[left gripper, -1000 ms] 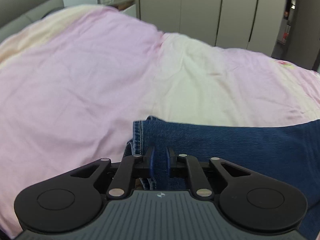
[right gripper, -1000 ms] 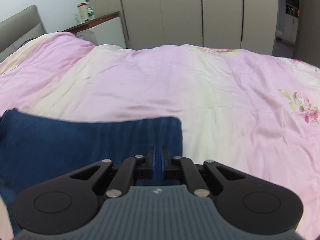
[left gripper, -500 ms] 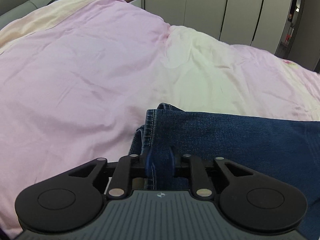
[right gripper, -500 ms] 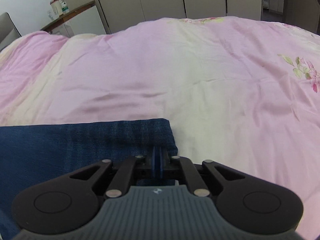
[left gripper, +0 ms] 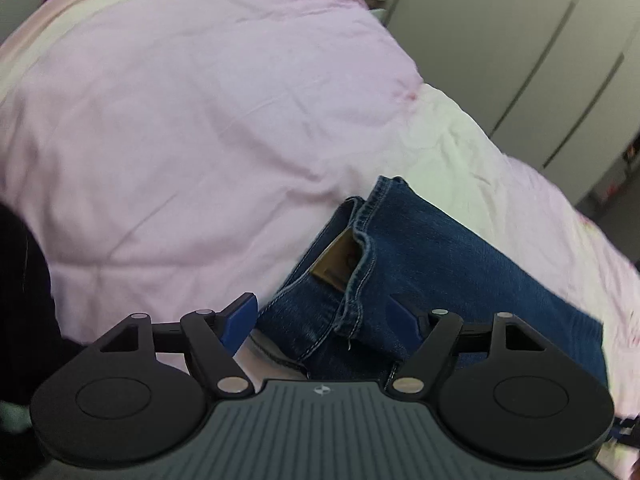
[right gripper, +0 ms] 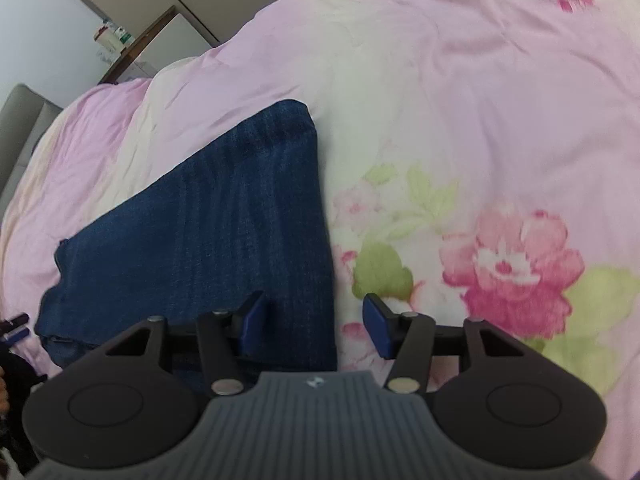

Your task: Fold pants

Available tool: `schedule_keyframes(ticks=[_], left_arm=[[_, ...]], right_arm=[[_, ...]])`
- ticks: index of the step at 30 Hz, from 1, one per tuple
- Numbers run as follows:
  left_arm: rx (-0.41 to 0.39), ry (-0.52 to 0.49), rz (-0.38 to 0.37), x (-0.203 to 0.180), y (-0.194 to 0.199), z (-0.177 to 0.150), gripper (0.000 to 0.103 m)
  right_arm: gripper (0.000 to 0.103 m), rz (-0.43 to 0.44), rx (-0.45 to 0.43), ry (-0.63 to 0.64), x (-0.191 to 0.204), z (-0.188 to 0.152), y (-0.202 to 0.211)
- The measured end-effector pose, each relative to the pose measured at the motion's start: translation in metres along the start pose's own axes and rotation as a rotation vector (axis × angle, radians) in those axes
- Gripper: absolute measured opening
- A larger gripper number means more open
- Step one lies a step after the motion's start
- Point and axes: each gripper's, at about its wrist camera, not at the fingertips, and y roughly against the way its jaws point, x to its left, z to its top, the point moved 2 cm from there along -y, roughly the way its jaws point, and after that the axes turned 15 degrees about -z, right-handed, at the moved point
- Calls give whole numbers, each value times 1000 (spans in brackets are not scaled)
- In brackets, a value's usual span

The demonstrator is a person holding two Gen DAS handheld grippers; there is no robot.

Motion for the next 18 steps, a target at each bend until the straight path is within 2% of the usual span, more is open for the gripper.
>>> schedule_keyframes(ticks=[3, 6, 7, 8, 9, 10, 11, 12, 14, 18], left_arm=[[-20, 119, -63, 15, -11, -9, 86], [-38, 171, -57, 23, -30, -13, 87], [-38, 172, -54, 25, -36, -13, 84], [-34, 184, -49, 28, -41, -13, 77], [-29, 202, -47, 30, -43, -15, 72], [-33, 198, -39, 30, -42, -15, 58], [-39, 175, -26, 27, -40, -14, 39], [-40, 156, -8, 23, -38, -11, 33], [-24, 117, 9, 13, -34, -7, 27], [-21, 18, 56, -16, -21, -3, 25]], right_arm=[[49, 66, 33, -81, -10, -11, -7], [45, 129, 51, -159, -18, -17, -14], [42, 157, 63, -189, -21, -19, -17], [34, 186, 76, -216, -22, -20, -21], [31, 209, 88, -240, -22, -22, -25], [23, 214, 93, -256, -21, -23, -27], [17, 223, 91, -260, -20, -24, -26], [16, 224, 82, -256, -17, -24, -23], [13, 203, 54, -223, -10, -20, -13], [11, 216, -6, -250, 0, -6, 21]])
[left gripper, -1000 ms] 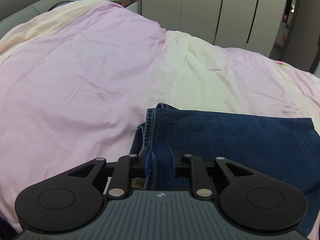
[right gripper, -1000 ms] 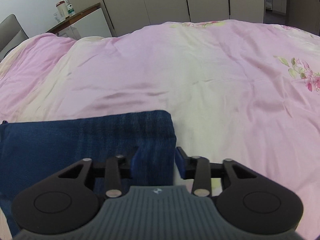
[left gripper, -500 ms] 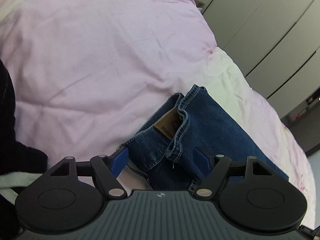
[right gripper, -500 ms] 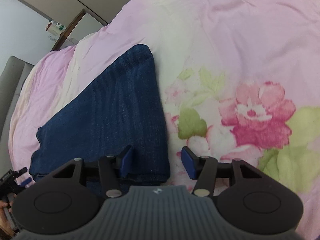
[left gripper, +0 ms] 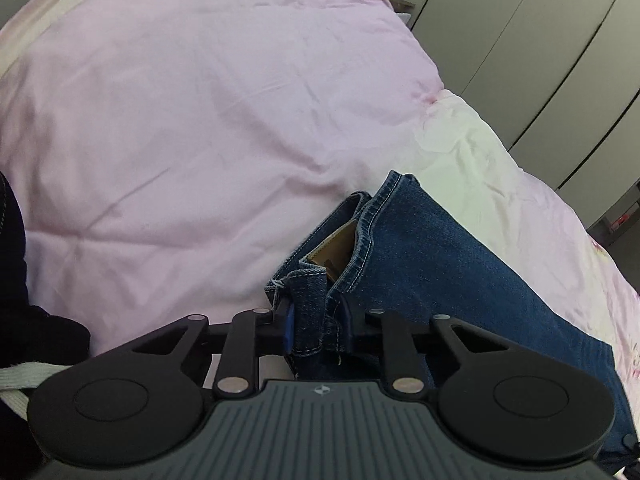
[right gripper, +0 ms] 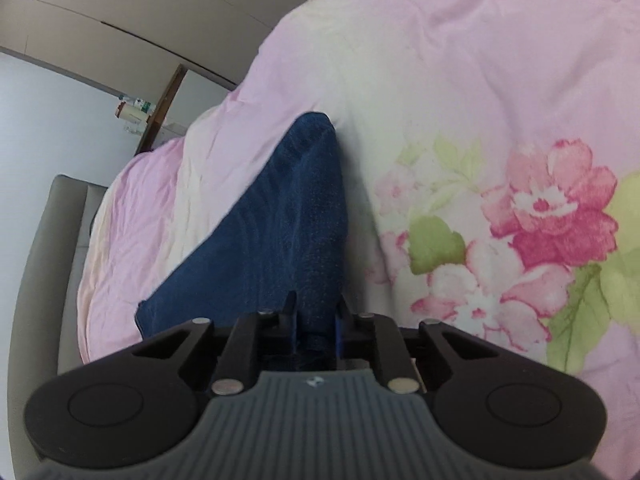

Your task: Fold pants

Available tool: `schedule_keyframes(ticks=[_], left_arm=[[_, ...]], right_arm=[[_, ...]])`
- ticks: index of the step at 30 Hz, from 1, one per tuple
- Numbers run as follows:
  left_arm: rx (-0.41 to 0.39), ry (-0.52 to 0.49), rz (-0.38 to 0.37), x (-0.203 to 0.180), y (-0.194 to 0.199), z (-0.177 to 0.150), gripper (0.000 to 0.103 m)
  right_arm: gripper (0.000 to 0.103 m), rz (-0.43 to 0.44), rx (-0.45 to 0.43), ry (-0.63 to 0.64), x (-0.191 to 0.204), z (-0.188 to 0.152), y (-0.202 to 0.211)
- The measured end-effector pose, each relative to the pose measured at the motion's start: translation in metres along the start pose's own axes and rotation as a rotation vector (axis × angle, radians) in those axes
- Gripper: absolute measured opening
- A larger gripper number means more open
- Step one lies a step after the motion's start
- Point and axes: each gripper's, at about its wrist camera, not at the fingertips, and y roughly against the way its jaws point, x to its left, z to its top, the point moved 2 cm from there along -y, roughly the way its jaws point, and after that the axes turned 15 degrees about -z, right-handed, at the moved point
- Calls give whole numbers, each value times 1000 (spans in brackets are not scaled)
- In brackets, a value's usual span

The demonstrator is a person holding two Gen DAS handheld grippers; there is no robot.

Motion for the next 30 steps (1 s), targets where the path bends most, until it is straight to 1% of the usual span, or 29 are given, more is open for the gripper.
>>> schedule_keyframes(ticks=[2, 4, 7, 11, 14, 15, 17, 18, 21, 22, 23, 25, 27, 28, 29, 30], left_arm=[[2, -17, 4, -12, 11, -1, 24], [22, -38, 4, -27, 21, -6, 23], [50, -104, -9, -59, 42, -29, 22], [90, -162, -79, -101, 75, -79, 22], [124, -208, -150, -125, 93, -126, 22], [143, -226, -166, -131, 97, -142, 22], [172, -255, -172, -137, 98, -166, 21], [188, -277, -158, -139, 97, -177, 21], [223, -325, -94, -134, 81, -195, 20], [233, -307, -79, -128, 76, -197, 20], [260, -262, -69, -121, 69, -198, 20], [292, -184, -75, -110, 61, -193, 22], [322, -183, -62, -110, 58, -190, 27], [335, -199, -55, -112, 59, -189, 31], [344, -217, -50, -115, 61, -187, 34], [353, -231, -53, -118, 65, -185, 34]], right_arm=[[10, 7, -28, 8, 10, 3, 22], [10, 12, -48, 18, 19, 3, 45], [10, -17, -87, 39, 14, -3, 91], [9, -65, -107, -2, -27, -23, 155], [10, -96, -122, -52, -75, -49, 206], [10, -113, -126, -65, -95, -63, 222], [10, -143, -124, -87, -125, -83, 245], [10, -164, -119, -99, -141, -95, 254], [10, -187, -85, -155, -180, -121, 258], [10, -192, -72, -164, -186, -128, 252], [10, -198, -64, -172, -192, -134, 247], [11, -231, -55, -150, -199, -142, 237], [12, -264, -45, -140, -201, -146, 228], [17, -279, -34, -141, -203, -147, 226], [26, -306, -26, -127, -203, -147, 224], [29, -337, -26, -98, -202, -147, 225]])
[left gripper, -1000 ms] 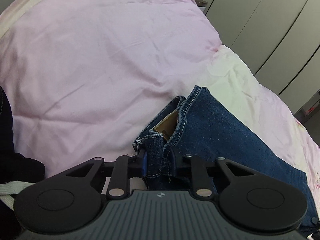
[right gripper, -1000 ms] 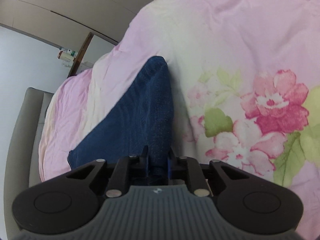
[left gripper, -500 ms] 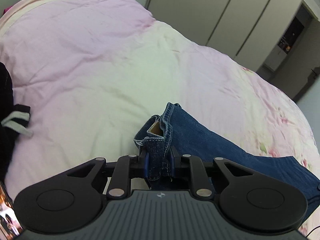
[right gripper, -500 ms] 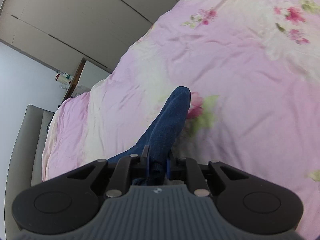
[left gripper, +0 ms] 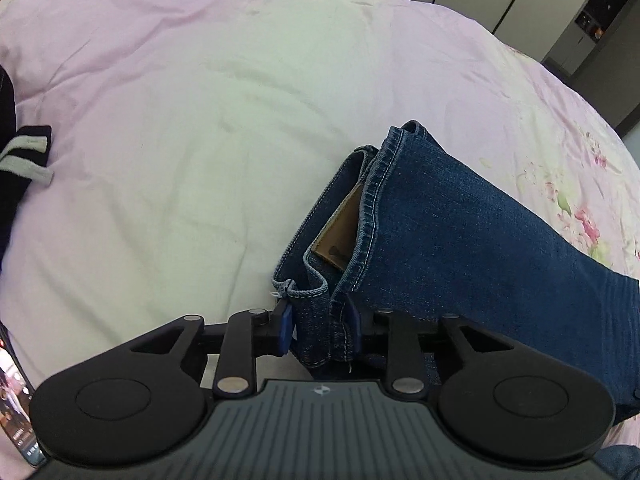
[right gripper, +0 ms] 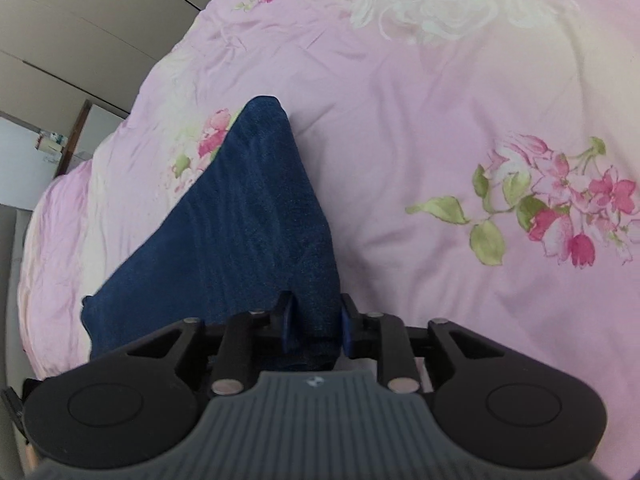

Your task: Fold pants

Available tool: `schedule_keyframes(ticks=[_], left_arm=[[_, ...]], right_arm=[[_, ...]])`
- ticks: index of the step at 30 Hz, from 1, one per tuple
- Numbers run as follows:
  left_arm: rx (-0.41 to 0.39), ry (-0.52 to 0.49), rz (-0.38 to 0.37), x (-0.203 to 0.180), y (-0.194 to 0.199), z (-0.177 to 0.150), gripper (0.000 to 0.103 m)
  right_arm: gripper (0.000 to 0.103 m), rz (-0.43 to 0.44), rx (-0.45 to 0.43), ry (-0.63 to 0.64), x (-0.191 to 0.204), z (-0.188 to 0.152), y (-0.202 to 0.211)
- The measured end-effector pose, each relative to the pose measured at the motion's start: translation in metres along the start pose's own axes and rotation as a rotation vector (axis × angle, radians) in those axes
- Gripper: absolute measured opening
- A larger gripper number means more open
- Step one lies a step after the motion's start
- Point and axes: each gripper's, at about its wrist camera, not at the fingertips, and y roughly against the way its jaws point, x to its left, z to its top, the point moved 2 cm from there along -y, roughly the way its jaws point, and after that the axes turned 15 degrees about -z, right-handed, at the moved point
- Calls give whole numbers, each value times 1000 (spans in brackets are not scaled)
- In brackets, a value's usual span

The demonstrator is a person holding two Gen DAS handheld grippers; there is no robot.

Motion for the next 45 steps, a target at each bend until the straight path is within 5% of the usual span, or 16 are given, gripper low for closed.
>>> schedule_keyframes(ticks=[3, 9, 16, 25, 30, 38, 45], left_arm=[[20, -29, 2, -9, 13, 4, 36], [-26, -250, 98, -49, 41, 16, 54], [0, -561, -82, -132, 33, 28, 53], [131, -862, -275, -217, -74, 20, 28], [204, -902, -308, -227, -135, 21, 17], [277, -895, -244, -231, -205, 26, 5], [249, -904, -222, -236, -190, 23, 4]], right_arm=[[39, -70, -48, 94, 1, 3, 14], [40, -57, -84, 180, 0, 24, 39], [40, -41, -61, 261, 20, 48, 31], [40, 17, -26, 246, 42, 79, -11], [40, 52, -10, 269, 46, 92, -35], [33, 114, 51, 247, 41, 103, -67], [33, 130, 66, 223, 38, 103, -74]])
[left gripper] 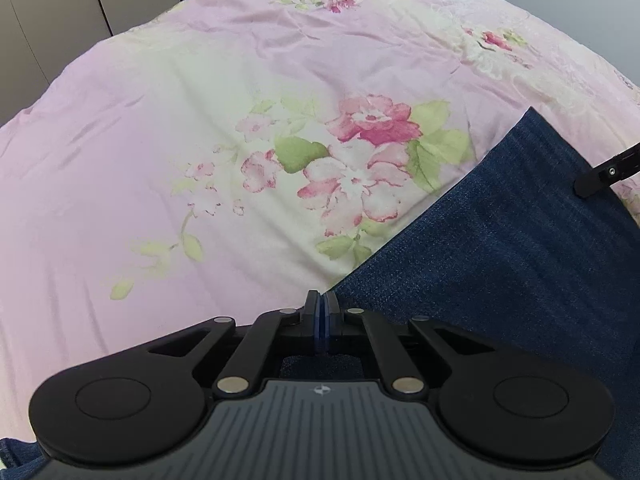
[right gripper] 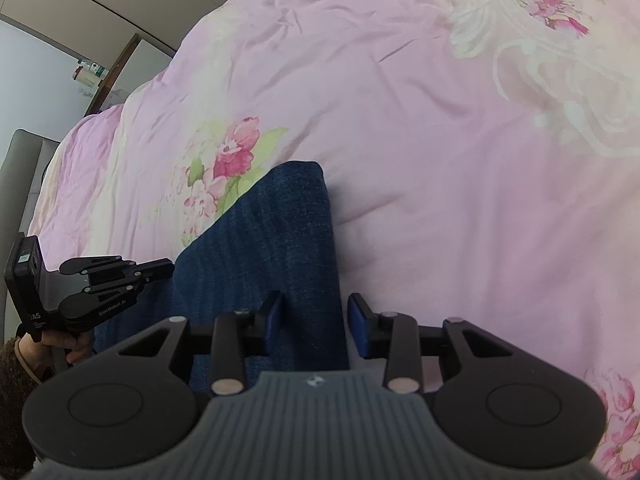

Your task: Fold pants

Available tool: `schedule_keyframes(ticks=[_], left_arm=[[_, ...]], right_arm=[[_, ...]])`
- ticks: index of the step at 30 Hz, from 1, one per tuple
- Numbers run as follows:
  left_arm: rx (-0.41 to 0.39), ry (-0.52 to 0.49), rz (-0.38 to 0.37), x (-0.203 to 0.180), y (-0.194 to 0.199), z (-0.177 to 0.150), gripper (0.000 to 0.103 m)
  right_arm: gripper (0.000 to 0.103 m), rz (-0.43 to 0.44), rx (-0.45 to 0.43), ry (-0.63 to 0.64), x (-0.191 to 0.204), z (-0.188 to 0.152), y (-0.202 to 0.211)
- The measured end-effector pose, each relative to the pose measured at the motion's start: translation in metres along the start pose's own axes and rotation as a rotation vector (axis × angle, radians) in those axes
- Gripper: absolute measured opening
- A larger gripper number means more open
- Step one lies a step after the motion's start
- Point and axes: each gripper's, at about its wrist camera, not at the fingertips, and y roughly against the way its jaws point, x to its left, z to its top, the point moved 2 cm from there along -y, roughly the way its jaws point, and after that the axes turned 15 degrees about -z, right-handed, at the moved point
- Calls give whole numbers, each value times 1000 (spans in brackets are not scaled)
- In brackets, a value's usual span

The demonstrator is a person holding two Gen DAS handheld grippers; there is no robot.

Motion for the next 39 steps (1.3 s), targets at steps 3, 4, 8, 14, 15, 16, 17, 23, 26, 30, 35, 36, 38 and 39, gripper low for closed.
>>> schedule_keyframes(ticks=[3, 4, 8, 14, 15, 16, 17, 23, 26, 30, 35, 36, 38, 39], left_arm=[[14, -81, -31, -24, 23, -10, 5], [28, -112, -41, -33, 29, -16, 5], [133, -227, -88, -67, 39, -45, 4], [265, -352, -102, -92, 15, -79, 3], [276, -353, -96, -91, 8, -81, 3], [283, -348, -95, -91, 3, -81, 2], [295, -350, -94, -91, -1, -80, 1], [345, -419, -97, -105, 16, -81, 2], [381, -485, -101, -118, 28, -92, 2], [408, -518, -94, -126, 28, -102, 2], [412, -491, -122, -122, 11, -99, 2], [415, -489, -125, -122, 8, -98, 2], [418, -487, -131, -119, 1, -98, 2], [419, -482, -135, -117, -3, -97, 2]], right_arm=[[33, 4, 1, 1, 0, -7, 5], [33, 4, 4, 5, 0, -10, 7], [33, 0, 10, 4, -4, -27, 16], [33, -11, 15, 2, -11, -48, 27], [33, -15, 16, 7, -11, -51, 27], [32, -20, 17, 16, -10, -53, 28], [32, -32, 14, 36, -8, -56, 28], [32, -97, -10, 154, 6, -61, 35], [32, -97, -10, 168, 5, -64, 36], [31, -91, -12, 206, 5, -68, 37], [21, -45, -25, 213, 0, -69, 37], [20, -31, -27, 210, -1, -69, 37], [16, -2, -25, 190, -4, -68, 40], [15, 12, -23, 180, -4, -67, 41]])
